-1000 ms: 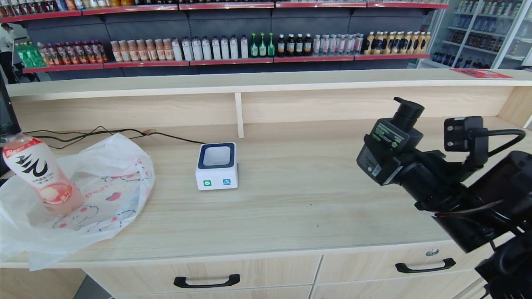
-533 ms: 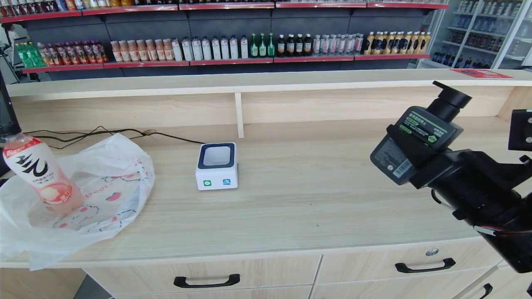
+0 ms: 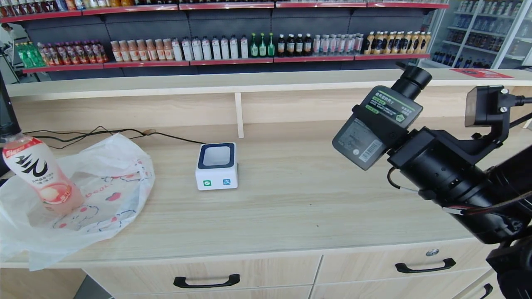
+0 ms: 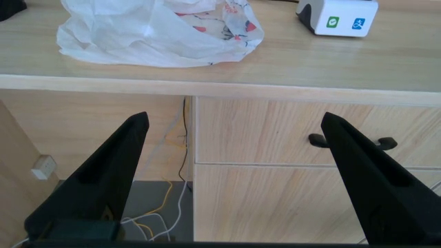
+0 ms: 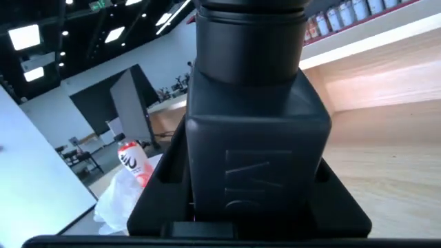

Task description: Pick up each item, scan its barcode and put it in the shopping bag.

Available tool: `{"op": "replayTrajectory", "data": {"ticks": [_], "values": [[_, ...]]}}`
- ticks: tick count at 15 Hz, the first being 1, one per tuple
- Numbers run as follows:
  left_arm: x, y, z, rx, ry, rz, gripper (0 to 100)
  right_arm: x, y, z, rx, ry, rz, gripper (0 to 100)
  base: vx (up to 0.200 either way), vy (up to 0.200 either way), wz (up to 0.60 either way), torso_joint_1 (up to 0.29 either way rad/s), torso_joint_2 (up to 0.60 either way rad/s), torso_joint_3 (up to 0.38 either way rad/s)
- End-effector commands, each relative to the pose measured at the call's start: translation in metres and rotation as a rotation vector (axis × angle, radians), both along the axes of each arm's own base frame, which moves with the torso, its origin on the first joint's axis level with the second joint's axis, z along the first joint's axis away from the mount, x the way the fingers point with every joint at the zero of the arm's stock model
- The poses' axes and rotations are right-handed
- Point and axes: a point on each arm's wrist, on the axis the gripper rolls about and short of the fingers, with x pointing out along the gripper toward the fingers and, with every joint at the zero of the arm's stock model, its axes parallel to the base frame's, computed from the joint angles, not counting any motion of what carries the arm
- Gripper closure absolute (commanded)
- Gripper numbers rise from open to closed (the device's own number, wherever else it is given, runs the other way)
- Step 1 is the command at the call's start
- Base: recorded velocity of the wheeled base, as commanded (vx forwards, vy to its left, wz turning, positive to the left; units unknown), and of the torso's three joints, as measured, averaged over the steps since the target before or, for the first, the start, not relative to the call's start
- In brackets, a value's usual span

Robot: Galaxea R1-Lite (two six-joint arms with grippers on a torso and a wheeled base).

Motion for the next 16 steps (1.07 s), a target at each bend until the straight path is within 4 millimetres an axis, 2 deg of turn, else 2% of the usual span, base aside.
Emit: {"op": "replayTrajectory", "data": {"ticks": [1,3,7,12,16], "values": [[0.000,0.000,0.000,0.000,0.000,0.000,0,-0.013,0.015,0.002,0.014,0.001,0.082,100,0.000,0.000,0.00,0.000,0.00,0.000],[0.000,0.000,0.000,0.000,0.000,0.000,0,-0.024,0.023,0.004,0.023,0.000,0.133,100,0.000,0.000,0.00,0.000,0.00,0.000],[0.000,0.000,0.000,0.000,0.000,0.000,0,-0.052,0.051,0.006,0.042,0.017,0.300,100,0.000,0.000,0.00,0.000,0.00,0.000],[0.000,0.000,0.000,0.000,0.000,0.000,0,-0.072,0.054,0.018,0.109,0.029,0.398,100,0.000,0.000,0.00,0.000,0.00,0.000],[0.000,0.000,0.000,0.000,0.000,0.000,0,-0.098,0.065,0.026,0.121,-0.004,0.506,100,0.000,0.000,0.00,0.000,0.00,0.000]]}}
